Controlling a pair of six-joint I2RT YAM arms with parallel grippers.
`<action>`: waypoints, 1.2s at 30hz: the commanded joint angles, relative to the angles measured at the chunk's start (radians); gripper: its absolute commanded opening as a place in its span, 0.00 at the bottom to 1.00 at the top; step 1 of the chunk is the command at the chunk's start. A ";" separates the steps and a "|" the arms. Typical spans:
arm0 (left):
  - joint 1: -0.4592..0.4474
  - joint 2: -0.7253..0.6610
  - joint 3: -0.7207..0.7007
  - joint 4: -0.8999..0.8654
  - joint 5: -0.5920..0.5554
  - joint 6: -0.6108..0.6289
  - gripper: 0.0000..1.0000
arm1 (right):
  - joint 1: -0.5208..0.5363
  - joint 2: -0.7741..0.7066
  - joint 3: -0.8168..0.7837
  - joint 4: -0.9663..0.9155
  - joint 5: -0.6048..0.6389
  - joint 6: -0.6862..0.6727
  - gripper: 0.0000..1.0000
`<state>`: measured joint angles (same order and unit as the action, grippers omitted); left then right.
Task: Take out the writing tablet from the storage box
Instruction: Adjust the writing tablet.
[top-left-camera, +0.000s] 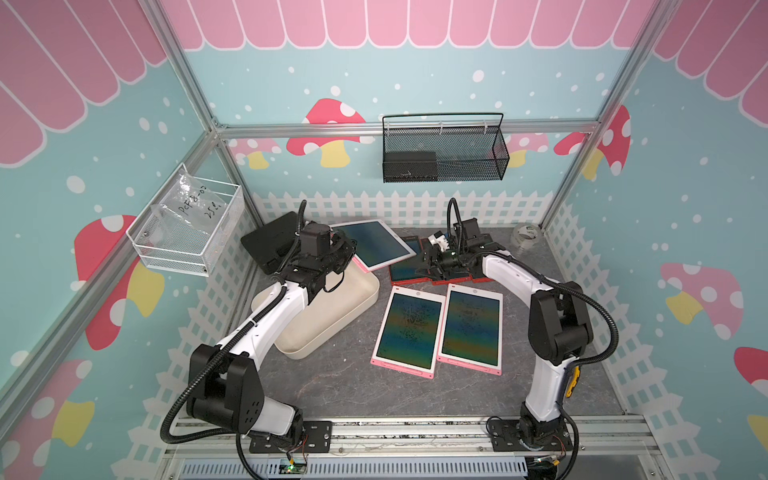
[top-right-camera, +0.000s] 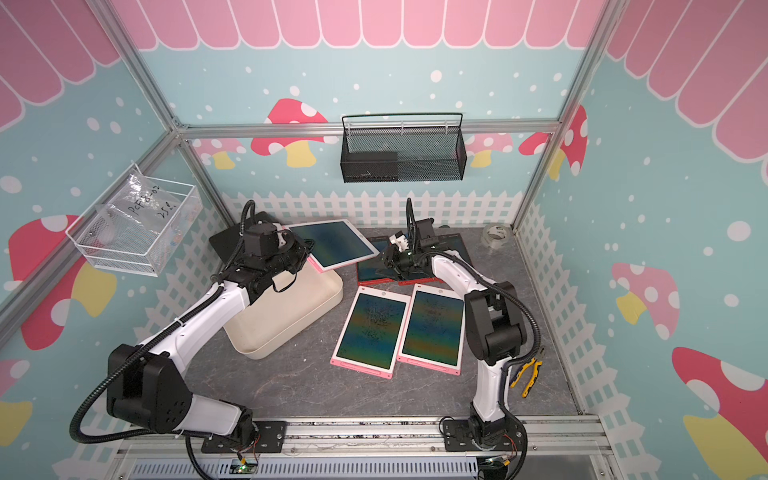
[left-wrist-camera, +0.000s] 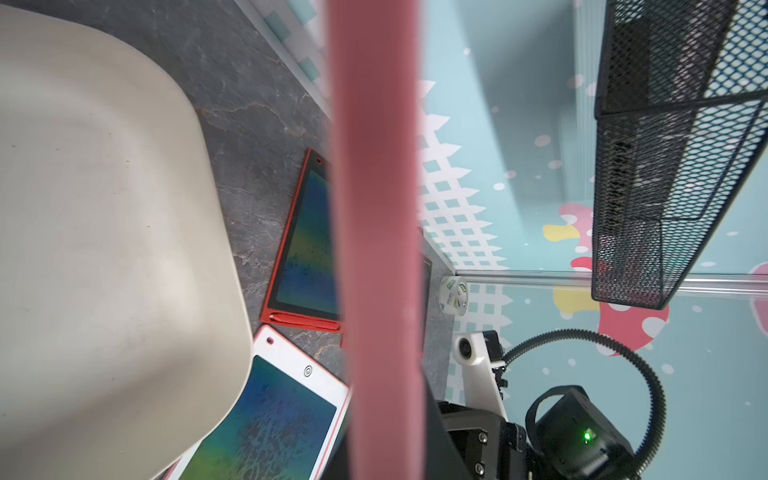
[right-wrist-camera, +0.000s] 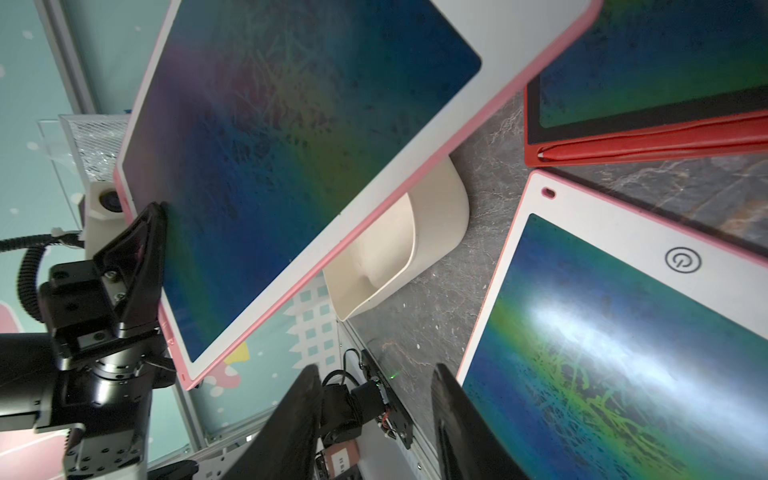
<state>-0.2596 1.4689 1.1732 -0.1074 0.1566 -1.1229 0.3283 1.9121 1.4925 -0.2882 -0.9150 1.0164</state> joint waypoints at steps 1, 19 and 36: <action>-0.022 0.022 0.035 0.120 -0.048 -0.057 0.05 | -0.003 -0.041 -0.019 0.178 -0.047 0.144 0.48; -0.048 0.060 0.076 0.144 -0.050 -0.073 0.05 | -0.008 -0.049 -0.109 0.364 -0.068 0.268 0.48; -0.047 0.049 0.042 0.161 -0.008 -0.091 0.05 | -0.008 0.094 0.060 0.435 -0.042 0.309 0.45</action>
<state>-0.3042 1.5242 1.2049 -0.0071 0.1303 -1.1942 0.3222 1.9785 1.5150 0.1020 -0.9642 1.2915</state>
